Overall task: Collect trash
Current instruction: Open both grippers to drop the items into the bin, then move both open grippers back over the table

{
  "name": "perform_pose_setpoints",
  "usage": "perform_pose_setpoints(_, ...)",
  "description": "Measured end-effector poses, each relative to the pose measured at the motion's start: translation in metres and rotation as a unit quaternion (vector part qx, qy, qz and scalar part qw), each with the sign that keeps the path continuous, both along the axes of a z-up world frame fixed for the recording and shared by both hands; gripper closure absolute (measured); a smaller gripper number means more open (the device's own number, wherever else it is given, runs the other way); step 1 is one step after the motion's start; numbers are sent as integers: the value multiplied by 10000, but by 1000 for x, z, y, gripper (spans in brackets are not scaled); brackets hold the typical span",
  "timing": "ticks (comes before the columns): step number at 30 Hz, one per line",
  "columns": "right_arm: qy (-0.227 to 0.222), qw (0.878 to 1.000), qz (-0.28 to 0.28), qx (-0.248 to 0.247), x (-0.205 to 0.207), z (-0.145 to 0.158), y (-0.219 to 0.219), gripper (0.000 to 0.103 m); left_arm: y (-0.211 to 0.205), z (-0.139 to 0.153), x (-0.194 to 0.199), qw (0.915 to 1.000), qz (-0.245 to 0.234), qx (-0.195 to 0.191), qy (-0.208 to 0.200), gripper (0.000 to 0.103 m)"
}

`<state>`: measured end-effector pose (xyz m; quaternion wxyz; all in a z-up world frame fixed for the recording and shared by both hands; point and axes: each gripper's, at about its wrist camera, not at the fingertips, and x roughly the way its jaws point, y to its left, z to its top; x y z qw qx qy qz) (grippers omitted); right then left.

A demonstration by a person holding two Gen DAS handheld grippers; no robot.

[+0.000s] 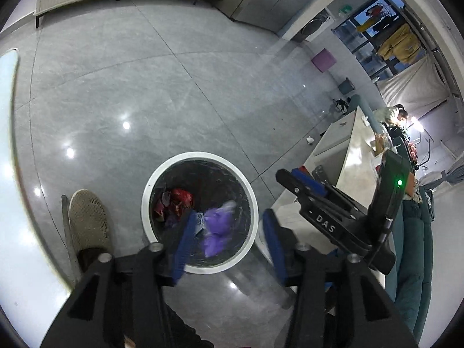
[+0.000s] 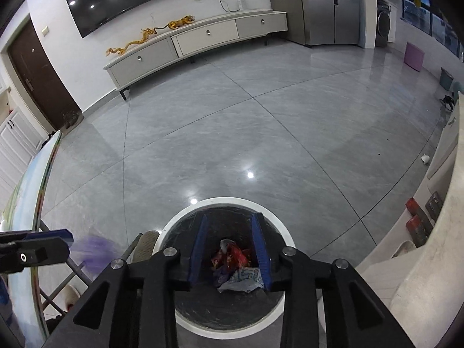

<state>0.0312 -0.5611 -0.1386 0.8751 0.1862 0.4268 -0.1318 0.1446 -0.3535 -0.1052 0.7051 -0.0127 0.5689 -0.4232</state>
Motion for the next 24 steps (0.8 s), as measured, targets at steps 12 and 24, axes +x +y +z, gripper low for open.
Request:
perform_pose_setpoints(12,-761,9965,254,-225,-27,71,44,61,70,67,-22,9922,629,-111,-1071,53)
perform_pose_setpoints(24,-1858,9762,954,-586,-43,181,123,49,213,132,-67,9603,1437,-76,-2389,53)
